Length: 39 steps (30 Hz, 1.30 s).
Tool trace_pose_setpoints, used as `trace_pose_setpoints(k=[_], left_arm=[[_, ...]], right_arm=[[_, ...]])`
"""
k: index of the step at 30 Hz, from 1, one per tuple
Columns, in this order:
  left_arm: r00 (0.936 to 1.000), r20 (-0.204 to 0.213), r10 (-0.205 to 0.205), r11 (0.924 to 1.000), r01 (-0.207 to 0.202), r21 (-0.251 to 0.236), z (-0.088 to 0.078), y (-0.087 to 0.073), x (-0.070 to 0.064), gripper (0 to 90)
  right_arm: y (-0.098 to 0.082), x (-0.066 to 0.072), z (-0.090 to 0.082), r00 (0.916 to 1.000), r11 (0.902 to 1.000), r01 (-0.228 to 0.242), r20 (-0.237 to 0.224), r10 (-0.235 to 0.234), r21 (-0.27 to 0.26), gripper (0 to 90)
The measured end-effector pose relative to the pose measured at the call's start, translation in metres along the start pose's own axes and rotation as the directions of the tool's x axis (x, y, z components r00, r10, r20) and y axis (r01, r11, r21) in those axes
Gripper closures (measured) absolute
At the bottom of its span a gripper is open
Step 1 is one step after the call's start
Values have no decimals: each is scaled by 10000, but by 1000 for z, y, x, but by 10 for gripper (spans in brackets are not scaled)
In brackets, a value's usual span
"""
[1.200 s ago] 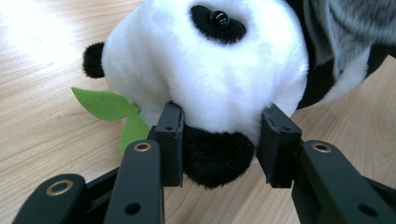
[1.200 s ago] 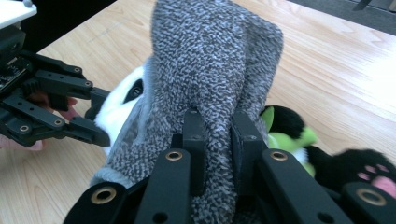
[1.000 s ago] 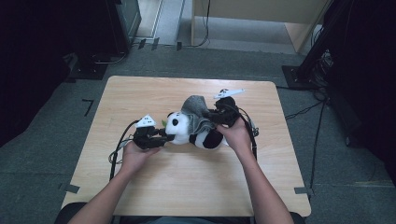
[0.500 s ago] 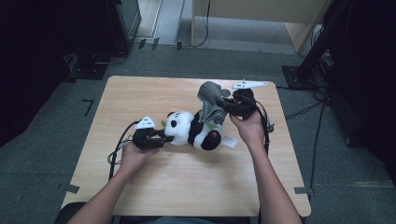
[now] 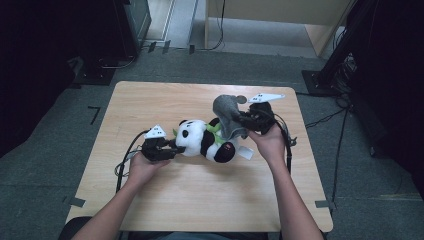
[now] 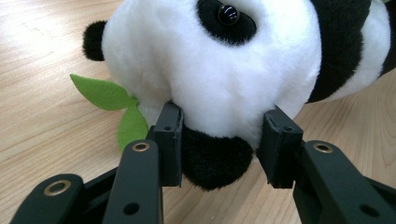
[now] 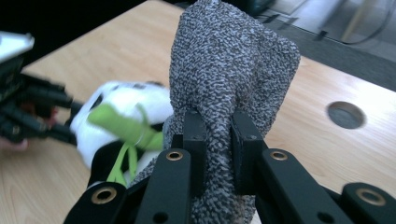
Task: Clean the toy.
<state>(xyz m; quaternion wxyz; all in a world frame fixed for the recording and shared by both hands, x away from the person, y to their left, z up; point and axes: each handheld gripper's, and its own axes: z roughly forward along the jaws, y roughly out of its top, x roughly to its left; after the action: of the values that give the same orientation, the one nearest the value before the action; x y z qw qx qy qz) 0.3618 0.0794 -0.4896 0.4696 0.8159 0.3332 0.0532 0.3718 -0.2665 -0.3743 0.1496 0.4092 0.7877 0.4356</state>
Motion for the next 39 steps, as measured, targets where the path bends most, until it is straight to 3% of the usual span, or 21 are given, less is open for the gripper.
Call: trace_pose_setpoints(k=[1, 6, 11, 16, 22, 29, 36, 39], left_arm=[[10000, -11, 8, 10000, -8, 18, 0, 0, 0, 576], [10000, -61, 8, 9999, -7, 138, 0, 0, -2, 576], [9993, 0, -377, 9986, 376, 362, 1, 2, -2, 579], [9991, 27, -416, 9982, 414, 433, 1, 2, -2, 583], [9990, 55, -449, 9980, 447, 446, 1, 1, -2, 585], [9990, 57, -433, 9982, 431, 417, 1, 2, -1, 584], [9990, 61, -439, 9983, 436, 384, 1, 3, 0, 582], [9988, 87, -478, 9977, 474, 485, 0, 5, 0, 580]], right_arm=[[-7, 5, 8, 9995, 9994, 252, -172, -248, 239, 801], [-23, 9, 20, 9980, 9985, 251, -588, -222, 491, 801], [-44, 0, 21, 9923, 9993, -294, -1195, 320, 234, 802], [-60, -8, 17, 9860, 9975, -710, -1513, 708, 38, 804], [-72, -10, 10, 9890, 9984, -556, -1370, 555, 28, 804], [-85, -15, 5, 9888, 9972, -703, -1303, 732, 263, 804], [-104, -28, 3, 9846, 9903, -1196, -1197, 1275, 712, 804], [-112, -32, 3, 9863, 9861, -1313, -867, 1403, 1022, 805]])
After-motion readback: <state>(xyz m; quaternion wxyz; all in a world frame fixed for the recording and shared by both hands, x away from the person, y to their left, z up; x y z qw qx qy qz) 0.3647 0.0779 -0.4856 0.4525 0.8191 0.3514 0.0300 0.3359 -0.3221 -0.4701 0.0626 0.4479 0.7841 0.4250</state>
